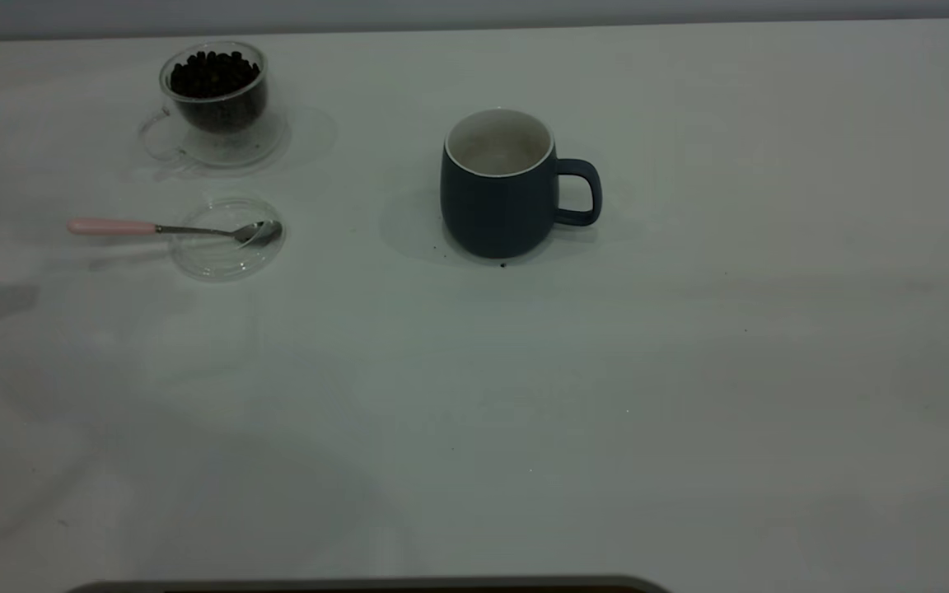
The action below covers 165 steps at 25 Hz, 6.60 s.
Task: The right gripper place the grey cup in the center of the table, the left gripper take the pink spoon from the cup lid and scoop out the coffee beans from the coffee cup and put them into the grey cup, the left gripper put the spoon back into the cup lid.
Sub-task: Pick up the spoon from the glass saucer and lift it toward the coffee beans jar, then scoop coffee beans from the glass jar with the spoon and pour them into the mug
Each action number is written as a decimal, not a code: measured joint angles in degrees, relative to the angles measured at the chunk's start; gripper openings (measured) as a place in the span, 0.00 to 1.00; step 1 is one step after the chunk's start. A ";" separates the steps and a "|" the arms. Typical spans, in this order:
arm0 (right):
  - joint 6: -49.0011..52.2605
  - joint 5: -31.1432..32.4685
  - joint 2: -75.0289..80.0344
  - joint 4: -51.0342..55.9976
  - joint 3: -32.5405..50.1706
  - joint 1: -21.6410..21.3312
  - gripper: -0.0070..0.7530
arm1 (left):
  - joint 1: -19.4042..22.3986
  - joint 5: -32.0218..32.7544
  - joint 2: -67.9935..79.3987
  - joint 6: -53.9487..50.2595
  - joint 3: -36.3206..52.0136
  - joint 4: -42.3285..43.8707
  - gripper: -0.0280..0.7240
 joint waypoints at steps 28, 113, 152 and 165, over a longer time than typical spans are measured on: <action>0.00 0.00 0.00 0.00 0.00 0.00 0.79 | -9.88 4.17 21.79 5.10 -15.18 -11.96 0.97; 0.00 0.00 0.00 0.05 0.00 0.00 0.79 | -15.70 10.18 18.23 -15.39 -51.66 4.12 0.19; -0.05 0.00 0.00 0.05 0.00 0.00 0.79 | -15.70 10.18 22.78 -26.15 -51.54 3.90 0.19; 0.01 0.00 0.00 0.05 0.00 0.00 0.79 | -15.70 10.18 22.78 -30.72 -51.54 -3.44 0.19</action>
